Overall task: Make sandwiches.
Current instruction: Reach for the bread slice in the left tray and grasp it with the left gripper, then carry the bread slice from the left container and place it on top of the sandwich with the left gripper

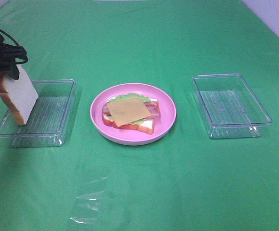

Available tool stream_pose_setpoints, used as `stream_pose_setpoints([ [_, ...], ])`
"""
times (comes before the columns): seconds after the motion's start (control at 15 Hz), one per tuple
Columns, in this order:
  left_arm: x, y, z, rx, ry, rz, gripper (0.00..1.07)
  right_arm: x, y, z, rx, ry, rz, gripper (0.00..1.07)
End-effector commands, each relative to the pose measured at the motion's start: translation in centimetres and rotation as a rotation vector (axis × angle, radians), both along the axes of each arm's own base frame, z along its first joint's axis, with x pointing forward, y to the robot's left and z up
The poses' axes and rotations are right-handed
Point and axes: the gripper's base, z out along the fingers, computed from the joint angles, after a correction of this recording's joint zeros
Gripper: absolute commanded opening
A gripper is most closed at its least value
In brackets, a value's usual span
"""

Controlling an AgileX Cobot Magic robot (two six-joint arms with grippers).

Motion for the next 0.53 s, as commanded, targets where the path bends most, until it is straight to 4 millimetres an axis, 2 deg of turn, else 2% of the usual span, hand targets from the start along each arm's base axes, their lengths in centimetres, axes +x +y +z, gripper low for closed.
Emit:
stream_pose_setpoints([
  [0.07, 0.3, -0.1, 0.3, -0.039, -0.033, 0.031, 0.29, -0.4, 0.0, 0.0, 0.0, -0.036, 0.0, 0.98],
  [0.33, -0.2, -0.3, 0.7, -0.07, 0.032, 0.04, 0.1, -0.4, 0.0, 0.0, 0.0, -0.036, 0.0, 0.98],
  [0.53, -0.3, -0.8, 4.2, -0.092, -0.039, 0.028, 0.07, -0.4, 0.0, 0.0, 0.0, -0.036, 0.0, 0.98],
])
